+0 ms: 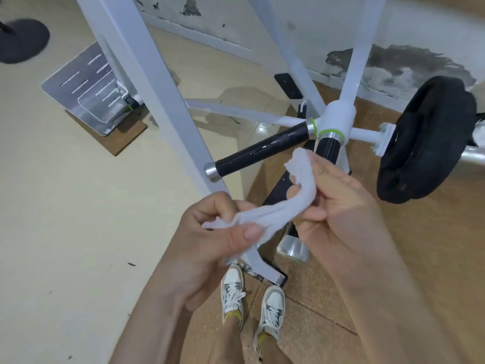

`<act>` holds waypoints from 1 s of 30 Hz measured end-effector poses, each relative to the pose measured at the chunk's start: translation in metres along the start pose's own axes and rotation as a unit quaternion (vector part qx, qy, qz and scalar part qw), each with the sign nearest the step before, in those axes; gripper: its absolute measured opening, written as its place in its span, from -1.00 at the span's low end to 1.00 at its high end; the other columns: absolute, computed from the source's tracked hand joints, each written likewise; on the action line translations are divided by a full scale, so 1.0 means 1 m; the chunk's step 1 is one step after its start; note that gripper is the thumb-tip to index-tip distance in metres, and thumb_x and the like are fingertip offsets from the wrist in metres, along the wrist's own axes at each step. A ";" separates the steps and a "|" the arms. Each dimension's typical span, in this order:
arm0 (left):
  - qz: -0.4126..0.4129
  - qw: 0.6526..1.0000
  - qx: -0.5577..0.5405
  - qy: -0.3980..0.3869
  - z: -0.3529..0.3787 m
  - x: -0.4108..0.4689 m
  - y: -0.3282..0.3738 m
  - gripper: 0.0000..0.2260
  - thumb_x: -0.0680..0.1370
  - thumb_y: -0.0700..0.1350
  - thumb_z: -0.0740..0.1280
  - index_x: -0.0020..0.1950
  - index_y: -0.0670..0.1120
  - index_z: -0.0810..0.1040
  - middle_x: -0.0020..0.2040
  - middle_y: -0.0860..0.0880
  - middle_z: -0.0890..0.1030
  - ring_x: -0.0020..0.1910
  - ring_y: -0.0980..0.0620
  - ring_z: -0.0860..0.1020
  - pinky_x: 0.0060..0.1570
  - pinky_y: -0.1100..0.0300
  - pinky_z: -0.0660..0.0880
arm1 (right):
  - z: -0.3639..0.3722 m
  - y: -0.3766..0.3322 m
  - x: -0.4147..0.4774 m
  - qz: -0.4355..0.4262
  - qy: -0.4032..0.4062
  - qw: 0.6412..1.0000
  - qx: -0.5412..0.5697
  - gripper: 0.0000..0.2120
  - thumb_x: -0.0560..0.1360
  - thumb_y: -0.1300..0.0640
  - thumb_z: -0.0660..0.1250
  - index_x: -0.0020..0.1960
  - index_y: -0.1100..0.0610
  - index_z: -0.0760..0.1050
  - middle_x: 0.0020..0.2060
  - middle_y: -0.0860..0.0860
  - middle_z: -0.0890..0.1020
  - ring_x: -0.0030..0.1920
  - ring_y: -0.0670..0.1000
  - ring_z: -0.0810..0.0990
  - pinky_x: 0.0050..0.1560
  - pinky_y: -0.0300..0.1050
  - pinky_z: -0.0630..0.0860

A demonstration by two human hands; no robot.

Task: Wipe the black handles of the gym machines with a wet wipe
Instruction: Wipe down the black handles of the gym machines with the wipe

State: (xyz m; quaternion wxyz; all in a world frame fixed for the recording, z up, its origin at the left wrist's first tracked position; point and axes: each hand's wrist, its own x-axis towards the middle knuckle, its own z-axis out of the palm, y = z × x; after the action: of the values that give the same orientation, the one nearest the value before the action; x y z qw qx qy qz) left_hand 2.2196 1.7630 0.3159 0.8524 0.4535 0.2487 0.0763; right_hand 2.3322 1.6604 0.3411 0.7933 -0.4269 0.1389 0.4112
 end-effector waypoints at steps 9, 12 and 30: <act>0.049 0.984 -0.033 0.169 -0.005 0.003 0.011 -0.87 0.38 -0.19 0.36 -0.22 -0.14 0.40 -0.49 0.03 0.48 -0.54 0.12 0.45 -0.56 0.35 0.39 | 0.015 0.002 0.018 -0.023 -0.174 0.843 -0.509 -0.55 0.24 -0.23 0.45 0.00 0.03 0.58 -0.22 -0.08 0.63 -0.20 -0.13 0.55 -0.10 -0.17 0.46; 0.091 0.958 0.149 0.228 -0.010 0.008 0.010 -0.83 0.46 -0.08 0.39 -0.22 -0.08 0.42 -0.44 0.05 0.51 -0.45 0.10 0.46 -0.49 0.29 0.40 | 0.016 -0.001 0.025 0.021 -0.219 0.760 -0.612 -0.65 0.31 -0.07 0.54 0.07 -0.03 0.64 -0.02 -0.03 0.69 0.02 -0.04 0.65 0.11 0.07 0.56; 0.148 0.946 0.129 0.257 -0.001 0.034 -0.005 -0.77 0.17 -0.06 0.61 -0.23 0.10 0.70 -0.33 0.07 0.69 -0.38 0.19 0.60 -0.37 0.37 0.49 | 0.022 0.020 0.043 0.059 -0.088 0.978 -0.177 -0.76 0.43 0.06 0.35 -0.08 0.24 0.61 -0.18 0.24 0.65 -0.15 0.13 0.64 -0.11 -0.08 0.58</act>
State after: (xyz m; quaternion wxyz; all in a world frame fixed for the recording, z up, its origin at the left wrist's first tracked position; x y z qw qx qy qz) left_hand 2.2476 1.7731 0.2997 0.6730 0.5561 0.3975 0.2827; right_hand 2.3412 1.7064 0.3182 0.6888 -0.5138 0.0180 0.5111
